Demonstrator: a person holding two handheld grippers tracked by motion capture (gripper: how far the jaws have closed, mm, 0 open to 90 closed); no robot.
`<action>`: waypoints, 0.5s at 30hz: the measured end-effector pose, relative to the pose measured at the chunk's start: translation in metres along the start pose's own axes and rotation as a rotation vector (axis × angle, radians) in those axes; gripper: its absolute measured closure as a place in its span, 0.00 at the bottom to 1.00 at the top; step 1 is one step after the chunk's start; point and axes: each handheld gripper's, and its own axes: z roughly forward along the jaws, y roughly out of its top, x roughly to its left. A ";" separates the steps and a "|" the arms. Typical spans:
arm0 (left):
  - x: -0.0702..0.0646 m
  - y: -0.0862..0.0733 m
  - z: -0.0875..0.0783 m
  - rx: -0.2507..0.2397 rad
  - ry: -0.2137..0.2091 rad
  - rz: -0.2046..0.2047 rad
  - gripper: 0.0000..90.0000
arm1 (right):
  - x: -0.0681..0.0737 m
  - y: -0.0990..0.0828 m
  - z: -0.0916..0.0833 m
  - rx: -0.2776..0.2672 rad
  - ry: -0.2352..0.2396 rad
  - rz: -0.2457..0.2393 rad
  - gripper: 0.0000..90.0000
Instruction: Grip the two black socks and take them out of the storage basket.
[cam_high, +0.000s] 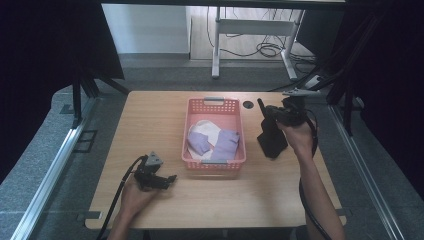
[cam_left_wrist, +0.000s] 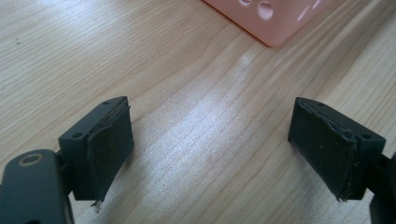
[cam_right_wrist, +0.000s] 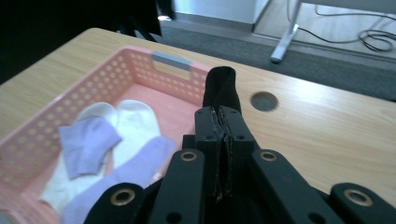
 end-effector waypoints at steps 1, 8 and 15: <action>0.000 0.000 0.000 0.000 0.000 0.000 0.15 | -0.003 -0.002 -0.001 0.002 -0.011 0.001 0.96; 0.000 0.000 0.000 0.001 0.000 0.001 0.15 | -0.027 -0.022 0.002 0.029 -0.086 0.035 0.96; 0.000 0.000 0.000 0.001 0.000 0.001 0.15 | -0.038 -0.049 0.022 0.083 -0.121 0.049 0.96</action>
